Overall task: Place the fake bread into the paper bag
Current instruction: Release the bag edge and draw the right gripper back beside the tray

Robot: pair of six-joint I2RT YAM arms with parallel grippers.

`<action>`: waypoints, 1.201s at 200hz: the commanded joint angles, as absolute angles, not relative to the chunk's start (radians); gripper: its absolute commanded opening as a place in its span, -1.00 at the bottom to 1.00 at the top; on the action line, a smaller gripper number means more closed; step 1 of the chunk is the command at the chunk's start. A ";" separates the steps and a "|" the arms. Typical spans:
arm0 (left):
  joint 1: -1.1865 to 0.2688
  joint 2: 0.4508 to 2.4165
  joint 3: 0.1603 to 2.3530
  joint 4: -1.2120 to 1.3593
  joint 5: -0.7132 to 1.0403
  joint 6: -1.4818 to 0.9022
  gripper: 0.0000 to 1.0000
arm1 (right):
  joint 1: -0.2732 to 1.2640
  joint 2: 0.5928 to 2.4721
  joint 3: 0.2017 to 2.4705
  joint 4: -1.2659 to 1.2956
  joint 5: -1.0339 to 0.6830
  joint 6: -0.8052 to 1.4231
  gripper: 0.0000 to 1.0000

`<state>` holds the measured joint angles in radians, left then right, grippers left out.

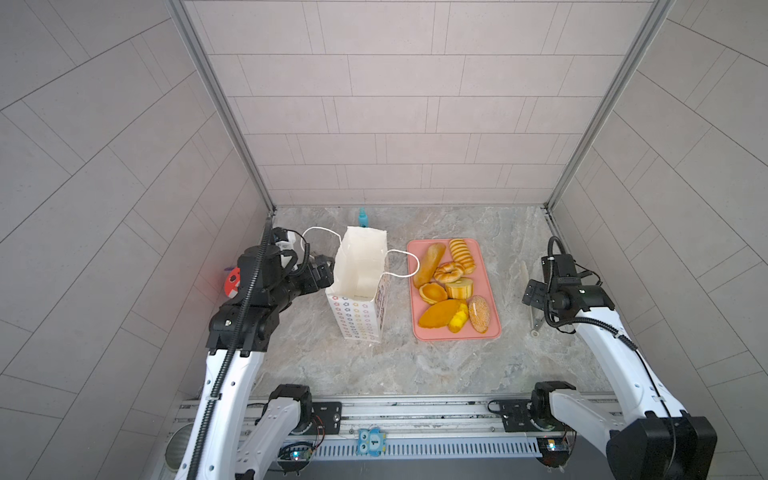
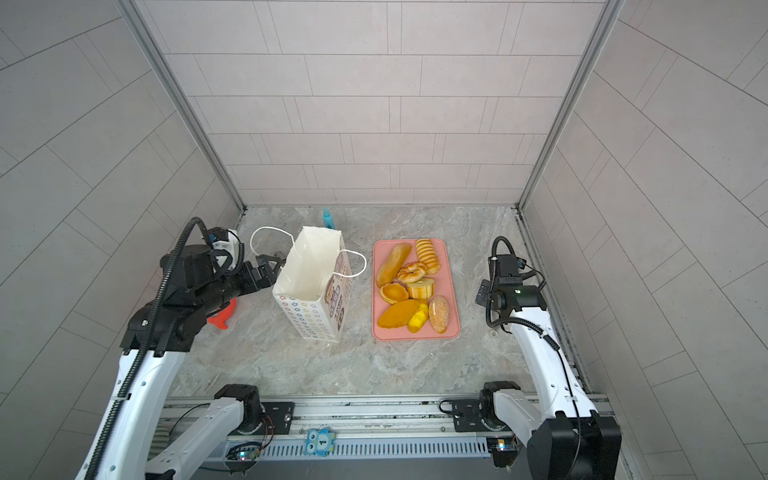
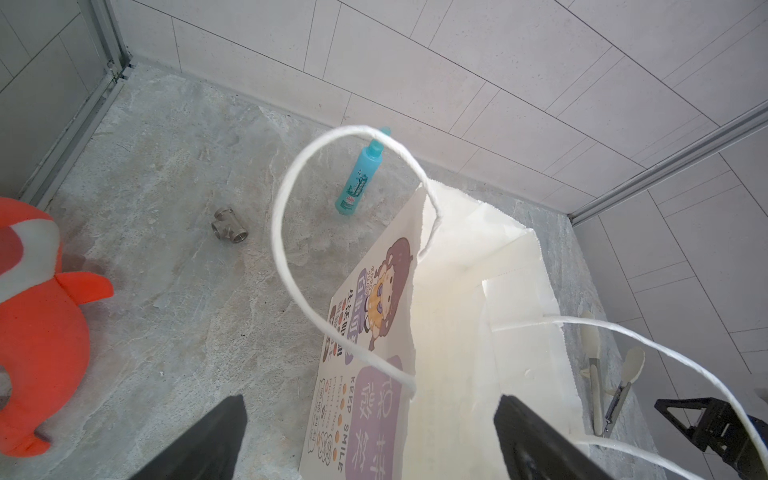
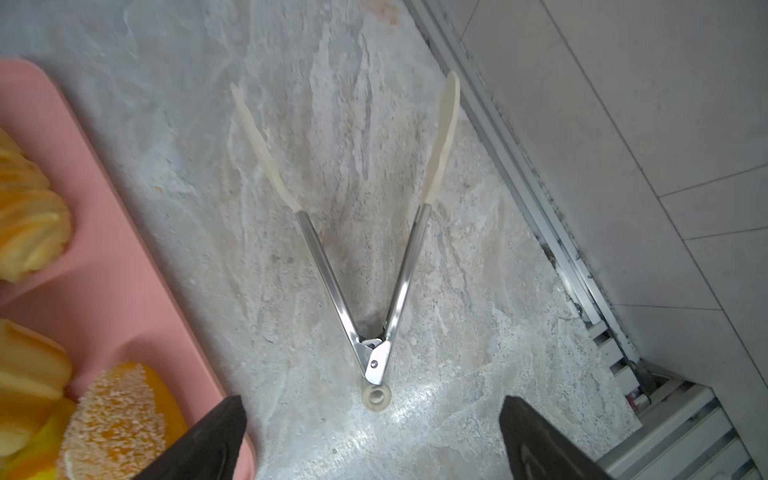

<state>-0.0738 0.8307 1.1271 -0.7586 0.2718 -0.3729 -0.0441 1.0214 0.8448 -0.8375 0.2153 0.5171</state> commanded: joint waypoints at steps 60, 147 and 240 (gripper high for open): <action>-0.123 0.805 1.064 -0.723 0.275 -0.392 1.00 | -0.137 1.138 0.708 -0.609 0.088 0.527 0.95; -0.125 0.798 1.037 -0.717 0.294 -0.388 1.00 | -0.150 1.390 0.741 -0.482 0.118 0.523 0.87; -0.126 0.793 1.016 -0.721 0.287 -0.387 1.00 | -0.149 1.501 0.809 -0.451 0.044 0.567 0.62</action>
<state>-0.1204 0.8055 1.0260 -0.7300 0.2901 -0.3878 -0.1471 1.4925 0.7815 -0.4496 0.0326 0.5419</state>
